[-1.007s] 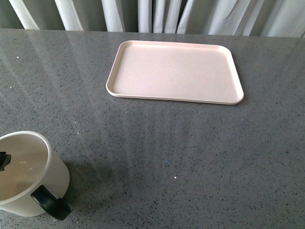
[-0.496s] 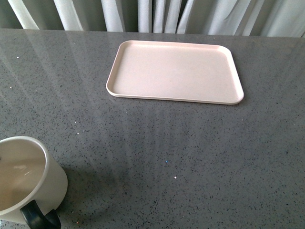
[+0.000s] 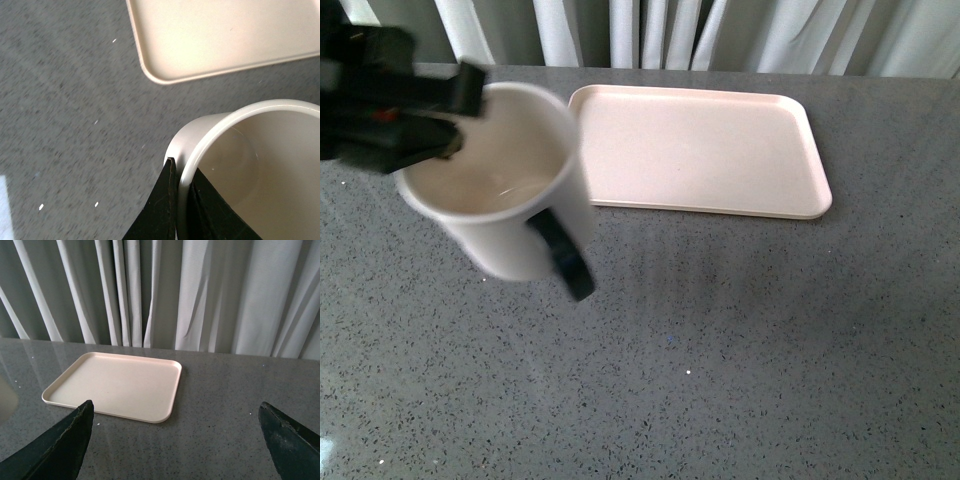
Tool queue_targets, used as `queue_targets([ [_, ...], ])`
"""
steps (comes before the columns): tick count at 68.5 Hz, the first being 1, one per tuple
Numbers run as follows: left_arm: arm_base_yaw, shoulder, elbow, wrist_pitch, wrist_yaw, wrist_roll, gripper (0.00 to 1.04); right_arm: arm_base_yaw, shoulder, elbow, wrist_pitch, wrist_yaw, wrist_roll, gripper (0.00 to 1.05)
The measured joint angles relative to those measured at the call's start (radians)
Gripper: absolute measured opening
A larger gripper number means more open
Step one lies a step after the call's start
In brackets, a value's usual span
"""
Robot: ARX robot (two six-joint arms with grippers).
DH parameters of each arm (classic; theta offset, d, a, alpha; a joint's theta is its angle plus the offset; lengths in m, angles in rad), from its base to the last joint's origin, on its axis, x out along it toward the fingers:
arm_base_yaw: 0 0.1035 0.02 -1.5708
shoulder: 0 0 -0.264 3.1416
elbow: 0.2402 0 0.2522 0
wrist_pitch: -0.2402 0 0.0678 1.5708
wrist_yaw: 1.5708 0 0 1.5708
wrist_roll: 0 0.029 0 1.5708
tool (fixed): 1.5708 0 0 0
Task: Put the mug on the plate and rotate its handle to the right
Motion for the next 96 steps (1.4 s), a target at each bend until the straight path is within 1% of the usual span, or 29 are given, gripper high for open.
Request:
queue_targets([
  [10,-0.092,0.190,0.196,0.002,-0.027,-0.064,0.02,0.000,0.000,0.000,0.000,0.000,0.000,0.96],
  [16,-0.113,0.238,0.242,0.002,-0.036,-0.092,0.02,0.000,0.000,0.000,0.000,0.000,0.000,0.96],
  [61,-0.114,0.250,0.248,-0.002,-0.054,-0.117,0.02,0.000,0.000,0.000,0.000,0.000,0.000,0.96],
  [65,-0.119,0.273,0.305,-0.106,-0.114,-0.143,0.02,0.000,0.000,0.000,0.000,0.000,0.000,0.96],
  [67,-0.121,0.286,0.328,-0.132,-0.128,-0.151,0.02,0.000,0.000,0.000,0.000,0.000,0.000,0.96],
  [84,-0.121,0.496,0.616,-0.203,-0.124,-0.175,0.02,0.000,0.000,0.000,0.000,0.000,0.000,0.96],
  [96,-0.120,0.628,0.777,-0.262,-0.120,-0.175,0.02,0.000,0.000,0.000,0.000,0.000,0.000,0.96],
])
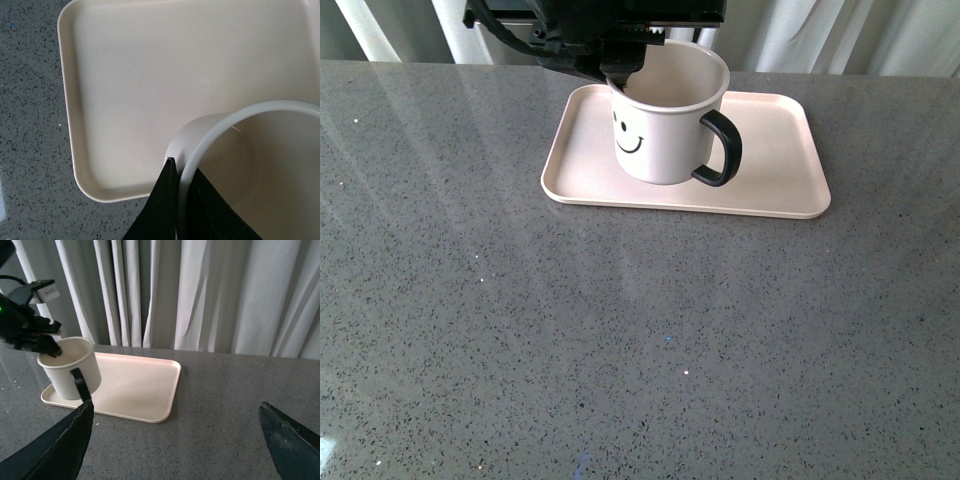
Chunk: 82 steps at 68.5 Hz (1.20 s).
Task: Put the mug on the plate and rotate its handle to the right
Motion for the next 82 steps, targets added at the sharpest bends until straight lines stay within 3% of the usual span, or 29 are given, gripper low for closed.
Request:
queue_targets([
  [30,0.000,0.210,0.270,-0.089,0.023,-0.010,0.02,0.000,0.000,0.000,0.000,0.000,0.000,0.96],
  [62,-0.015,0.253,0.282,-0.088,0.029,-0.024,0.02,0.000,0.000,0.000,0.000,0.000,0.000,0.96],
  [77,-0.015,0.250,0.273,-0.064,0.034,-0.025,0.34,0.000,0.000,0.000,0.000,0.000,0.000,0.96],
  [82,-0.015,0.233,0.247,-0.052,0.034,-0.022,0.50,0.000,0.000,0.000,0.000,0.000,0.000,0.96],
])
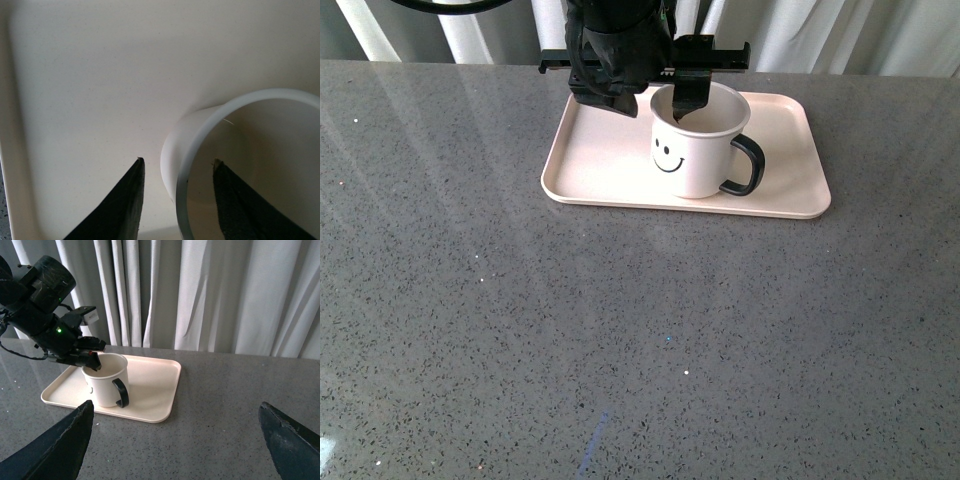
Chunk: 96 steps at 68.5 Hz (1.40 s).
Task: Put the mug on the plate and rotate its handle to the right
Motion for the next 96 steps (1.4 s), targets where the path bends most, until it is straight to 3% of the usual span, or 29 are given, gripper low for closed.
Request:
queue_targets([
  [19,0.005,-0.177,-0.144,0.092,0.001,0.031,0.96,0.000,0.000,0.000,0.000,0.000,0.000,0.96],
  [37,0.060,-0.463,-0.390,0.302,0.032,0.035,0.95,0.000,0.000,0.000,0.000,0.000,0.000,0.96],
  [38,0.061,-0.472,-0.404,0.325,0.013,0.045,0.95,0.000,0.000,0.000,0.000,0.000,0.000,0.96],
  [41,0.067,-0.523,-0.524,0.565,-0.165,0.097,0.86,0.000,0.000,0.000,0.000,0.000,0.000,0.96],
  [45,0.093,-0.606,-0.711,0.868,-0.319,0.167,0.75,0.000,0.000,0.000,0.000,-0.001,0.000,0.96],
  [51,0.156,-0.732,-0.943,1.130,-0.336,0.210,0.60,0.000,0.000,0.000,0.000,0.002,0.000,0.96],
  [54,0.201,-0.830,-1.095,1.242,-0.319,0.227,0.46,0.000,0.000,0.000,0.000,0.002,0.000,0.96],
  [57,0.229,-0.895,-1.205,1.281,-0.290,0.234,0.34,0.000,0.000,0.000,0.000,0.000,0.000,0.96],
  [69,0.286,-1.008,-1.411,1.323,-0.222,0.241,0.02,0.000,0.000,0.000,0.000,0.000,0.000,0.96],
  [96,0.391,-1.303,-1.680,1.305,-0.119,0.245,0.01,0.000,0.000,0.000,0.000,0.000,0.000,0.96],
])
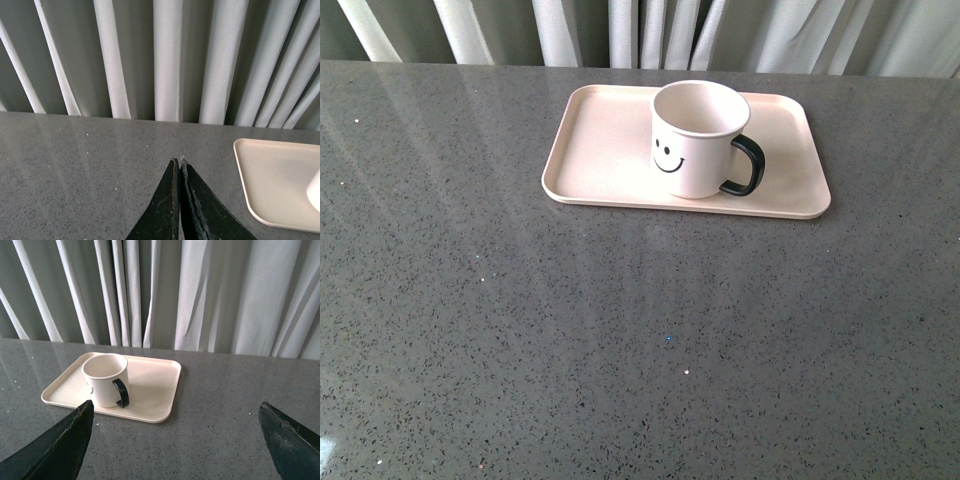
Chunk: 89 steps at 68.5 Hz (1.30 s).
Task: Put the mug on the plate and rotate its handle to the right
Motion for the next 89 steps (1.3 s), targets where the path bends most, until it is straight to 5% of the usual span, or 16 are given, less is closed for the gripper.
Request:
queue_targets([
  [21,0.102,-0.199,-0.102,-0.099,0.096,0.001,0.01,0.000,0.000,0.000,0.000,0.000,0.000,0.96],
  [89,0.104,-0.799,-0.169,-0.610,0.104,0.002,0.01,0.000,0.000,0.000,0.000,0.000,0.000,0.96],
])
